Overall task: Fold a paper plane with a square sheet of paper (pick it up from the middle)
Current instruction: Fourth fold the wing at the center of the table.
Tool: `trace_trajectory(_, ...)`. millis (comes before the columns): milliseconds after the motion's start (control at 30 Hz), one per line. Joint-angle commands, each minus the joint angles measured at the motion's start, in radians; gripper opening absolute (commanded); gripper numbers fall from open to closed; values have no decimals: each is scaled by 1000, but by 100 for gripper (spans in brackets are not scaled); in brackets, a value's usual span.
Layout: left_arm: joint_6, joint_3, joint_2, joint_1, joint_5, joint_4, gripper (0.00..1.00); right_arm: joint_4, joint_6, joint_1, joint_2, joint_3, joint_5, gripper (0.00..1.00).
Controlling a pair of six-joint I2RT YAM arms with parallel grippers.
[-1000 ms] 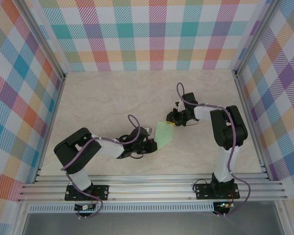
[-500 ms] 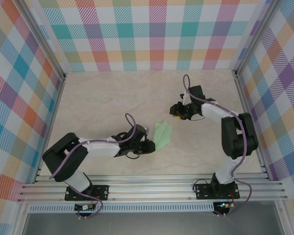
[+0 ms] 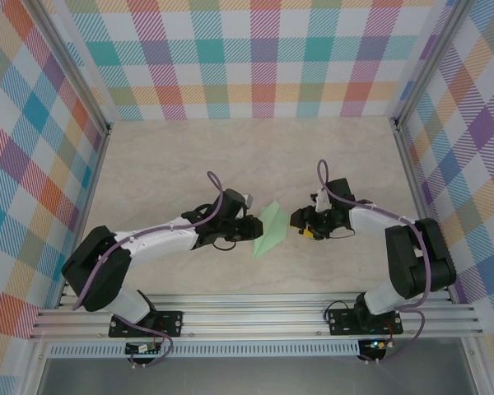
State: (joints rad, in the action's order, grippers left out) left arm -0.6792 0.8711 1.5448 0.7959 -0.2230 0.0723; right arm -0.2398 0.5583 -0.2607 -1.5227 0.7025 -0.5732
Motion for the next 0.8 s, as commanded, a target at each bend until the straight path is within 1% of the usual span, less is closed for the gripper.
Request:
trace_trajectory(0, 37, 48, 66, -10, -2, 22, 20, 82, 44, -1, 34, -38, -69, 54)
trace_trajectory(100, 46, 73, 113, -11, 20, 41, 18, 78, 47, -2, 32, -54, -72, 54)
trace_trajectory(267, 49, 75, 144, -11, 9, 29, 17, 85, 51, -9, 32, -67, -71, 55)
trace_trajectory(400, 45, 55, 127, -12, 15, 16, 17, 89, 54, -17, 27, -73, -63, 56)
trace_trajectory(767, 56, 39, 72, -12, 63, 66, 18, 96, 55, -22, 27, -88, -53, 58)
